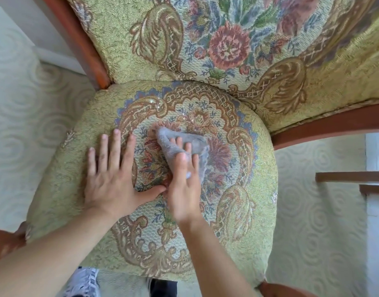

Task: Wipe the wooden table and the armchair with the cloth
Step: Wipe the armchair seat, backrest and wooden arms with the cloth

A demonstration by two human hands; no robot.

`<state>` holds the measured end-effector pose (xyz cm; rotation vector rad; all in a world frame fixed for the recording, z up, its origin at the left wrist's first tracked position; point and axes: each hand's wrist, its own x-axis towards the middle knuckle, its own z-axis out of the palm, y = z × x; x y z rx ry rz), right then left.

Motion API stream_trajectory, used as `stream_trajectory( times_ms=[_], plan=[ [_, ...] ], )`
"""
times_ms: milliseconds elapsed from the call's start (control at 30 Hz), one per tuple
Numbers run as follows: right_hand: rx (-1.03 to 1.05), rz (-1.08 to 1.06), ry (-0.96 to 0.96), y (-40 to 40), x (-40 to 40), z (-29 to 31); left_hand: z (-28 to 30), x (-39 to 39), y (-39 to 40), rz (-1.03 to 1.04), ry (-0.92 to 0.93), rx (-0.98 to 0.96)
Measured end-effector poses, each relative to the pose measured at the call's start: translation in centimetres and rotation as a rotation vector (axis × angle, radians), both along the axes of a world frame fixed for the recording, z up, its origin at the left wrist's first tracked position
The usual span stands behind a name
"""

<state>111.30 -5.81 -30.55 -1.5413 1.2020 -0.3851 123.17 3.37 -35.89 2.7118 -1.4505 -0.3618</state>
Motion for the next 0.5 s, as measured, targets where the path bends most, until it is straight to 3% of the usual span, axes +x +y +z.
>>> stream_trajectory(
  times_ms=[100,167,267,400,500],
  plan=[
    [0.321,-0.176,-0.524,-2.1,-1.6,2.3,-0.1,0.1,0.1,-0.010,0.004,-0.019],
    [0.443,-0.459,-0.618,-4.5,-3.0,4.1,-0.2,0.2,0.1,-0.018,-0.007,-0.020],
    [0.228,-0.683,-0.572,-8.2,-5.4,5.6,-0.1,0.2,0.0,-0.020,-0.006,-0.014],
    [-0.121,-0.844,-0.197,-11.6,-6.3,6.1,-0.1,0.1,0.1,-0.026,-0.016,-0.001],
    [-0.263,-0.534,0.045,-11.6,-5.0,3.0,-0.2,0.2,0.1,-0.027,-0.024,-0.013]
  ],
)
